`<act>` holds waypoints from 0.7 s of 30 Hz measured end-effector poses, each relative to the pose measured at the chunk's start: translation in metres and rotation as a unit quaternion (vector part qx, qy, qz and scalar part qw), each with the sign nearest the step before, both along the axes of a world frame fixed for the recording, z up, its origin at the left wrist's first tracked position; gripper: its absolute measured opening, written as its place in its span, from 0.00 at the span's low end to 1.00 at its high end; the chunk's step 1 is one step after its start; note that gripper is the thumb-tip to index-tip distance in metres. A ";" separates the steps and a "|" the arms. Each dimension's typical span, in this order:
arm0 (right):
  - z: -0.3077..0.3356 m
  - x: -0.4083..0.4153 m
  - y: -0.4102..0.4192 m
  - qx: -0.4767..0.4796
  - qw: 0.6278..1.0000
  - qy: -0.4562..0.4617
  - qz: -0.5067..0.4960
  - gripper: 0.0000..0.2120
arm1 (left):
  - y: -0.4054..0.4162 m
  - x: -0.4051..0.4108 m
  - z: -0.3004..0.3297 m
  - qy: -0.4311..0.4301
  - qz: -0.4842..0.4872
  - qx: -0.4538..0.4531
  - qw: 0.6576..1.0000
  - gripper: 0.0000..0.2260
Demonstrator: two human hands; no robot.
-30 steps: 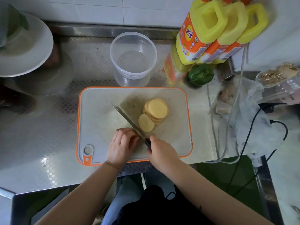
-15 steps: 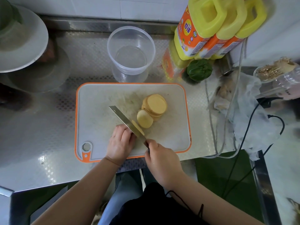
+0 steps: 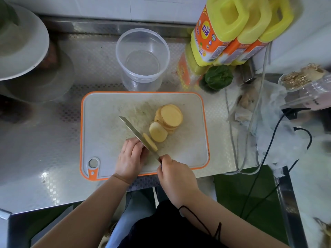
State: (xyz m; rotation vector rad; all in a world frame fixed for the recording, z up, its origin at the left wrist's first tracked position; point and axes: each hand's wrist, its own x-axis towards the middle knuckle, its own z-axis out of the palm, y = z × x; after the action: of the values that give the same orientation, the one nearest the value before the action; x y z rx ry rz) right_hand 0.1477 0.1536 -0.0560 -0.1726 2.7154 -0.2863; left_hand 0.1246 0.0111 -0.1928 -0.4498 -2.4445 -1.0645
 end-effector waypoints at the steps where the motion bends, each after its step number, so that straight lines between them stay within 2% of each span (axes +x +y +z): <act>1: -0.003 -0.001 -0.001 0.014 1.000 0.003 -0.001 0.11 | 0.000 0.000 -0.001 -0.002 0.000 -0.001 1.000 0.09; 3: -0.007 -0.002 -0.001 0.020 1.000 -0.001 -0.007 0.14 | 0.000 0.000 -0.003 -0.005 -0.005 -0.001 1.000 0.10; 6: -0.010 -0.004 0.000 -0.010 1.000 -0.023 0.007 0.03 | -0.001 0.000 -0.003 -0.011 0.000 0.003 1.000 0.10; 9: -0.015 -0.007 0.000 -0.034 0.999 -0.021 -0.012 0.08 | -0.001 0.000 -0.003 -0.015 0.002 0.007 1.000 0.10; 21: -0.035 -0.013 -0.002 -0.024 0.997 -0.063 -0.041 0.07 | 0.001 -0.001 0.000 -0.012 -0.003 0.001 1.000 0.05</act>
State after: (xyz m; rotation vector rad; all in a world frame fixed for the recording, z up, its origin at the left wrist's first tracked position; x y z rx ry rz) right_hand 0.1344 0.1520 -0.0911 -0.0556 2.5955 -0.3727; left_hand 0.1234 0.0122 -0.1923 -0.4472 -2.4643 -1.0811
